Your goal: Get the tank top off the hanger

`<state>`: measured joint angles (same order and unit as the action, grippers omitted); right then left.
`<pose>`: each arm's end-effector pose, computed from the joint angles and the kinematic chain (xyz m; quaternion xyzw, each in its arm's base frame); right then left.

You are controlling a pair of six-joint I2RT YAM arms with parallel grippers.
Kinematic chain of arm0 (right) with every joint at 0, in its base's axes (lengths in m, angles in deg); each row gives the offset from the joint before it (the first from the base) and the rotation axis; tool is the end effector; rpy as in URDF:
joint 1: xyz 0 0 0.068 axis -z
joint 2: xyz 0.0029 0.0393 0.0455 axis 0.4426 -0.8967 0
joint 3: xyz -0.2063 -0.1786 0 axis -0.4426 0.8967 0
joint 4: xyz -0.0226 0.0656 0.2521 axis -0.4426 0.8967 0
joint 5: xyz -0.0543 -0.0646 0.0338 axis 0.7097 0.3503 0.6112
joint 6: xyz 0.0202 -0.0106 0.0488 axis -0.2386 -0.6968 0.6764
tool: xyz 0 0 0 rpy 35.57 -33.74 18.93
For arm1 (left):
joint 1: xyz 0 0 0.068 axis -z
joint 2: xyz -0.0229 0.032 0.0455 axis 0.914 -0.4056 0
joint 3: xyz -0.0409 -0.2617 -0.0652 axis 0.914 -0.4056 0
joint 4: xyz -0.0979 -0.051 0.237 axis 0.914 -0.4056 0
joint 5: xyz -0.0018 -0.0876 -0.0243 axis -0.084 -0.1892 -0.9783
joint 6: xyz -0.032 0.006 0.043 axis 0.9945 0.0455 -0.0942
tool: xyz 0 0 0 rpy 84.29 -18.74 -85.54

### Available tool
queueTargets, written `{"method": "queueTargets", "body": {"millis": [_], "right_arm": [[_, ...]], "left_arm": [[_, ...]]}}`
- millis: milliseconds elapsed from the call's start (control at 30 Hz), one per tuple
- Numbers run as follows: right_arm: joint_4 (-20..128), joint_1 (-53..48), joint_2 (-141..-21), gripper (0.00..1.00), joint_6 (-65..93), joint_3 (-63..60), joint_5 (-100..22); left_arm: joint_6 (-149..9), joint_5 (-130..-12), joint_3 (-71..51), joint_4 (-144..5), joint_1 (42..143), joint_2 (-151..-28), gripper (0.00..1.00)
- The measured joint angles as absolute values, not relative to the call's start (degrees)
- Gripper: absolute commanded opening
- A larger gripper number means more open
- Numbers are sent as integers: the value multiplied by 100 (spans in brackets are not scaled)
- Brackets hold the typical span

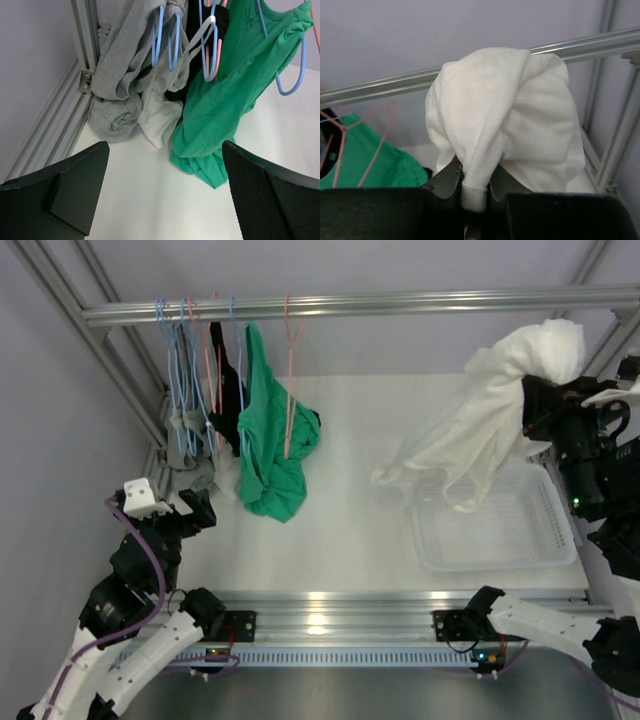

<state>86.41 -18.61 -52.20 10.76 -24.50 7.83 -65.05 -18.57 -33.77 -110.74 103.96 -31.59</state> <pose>0.0738 0.0419 0.5652 0.0407 0.6382 0.1153 0.7601 0.0515 -0.0085 0.3553 -0.1155 0.7326 -0.0256 0.6703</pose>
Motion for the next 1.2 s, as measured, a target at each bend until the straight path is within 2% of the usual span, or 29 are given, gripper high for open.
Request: {"method": "queueTargets", "body": {"millis": [100, 367, 533, 833, 1067, 1200], "right_arm": [[8801, -1861, -5048, 0, 805, -2489, 1614], [9242, -1876, -4444, 0, 661, -2489, 2547], [9406, -1889, -4128, 0, 1002, -1893, 2608], [9837, -1898, -3951, 0, 1906, 389, 2451], [9902, -1802, -4291, 0, 2208, 536, 2228], [9765, -1481, -4134, 0, 2704, 1202, 2158]], "left_arm": [[-6505, -1859, -3382, -11074, 10396, -3159, 99], [-6505, -1922, -3388, -11072, 10396, -3159, 99], [-6507, -1966, -3388, -11066, 10396, -3159, 99], [-6507, -2010, -3401, -11037, 10396, -3157, 99], [-6507, -2042, -3427, -11035, 10396, -3135, 99], [-6505, -2047, -3441, -11033, 10396, -3050, 99]]}}
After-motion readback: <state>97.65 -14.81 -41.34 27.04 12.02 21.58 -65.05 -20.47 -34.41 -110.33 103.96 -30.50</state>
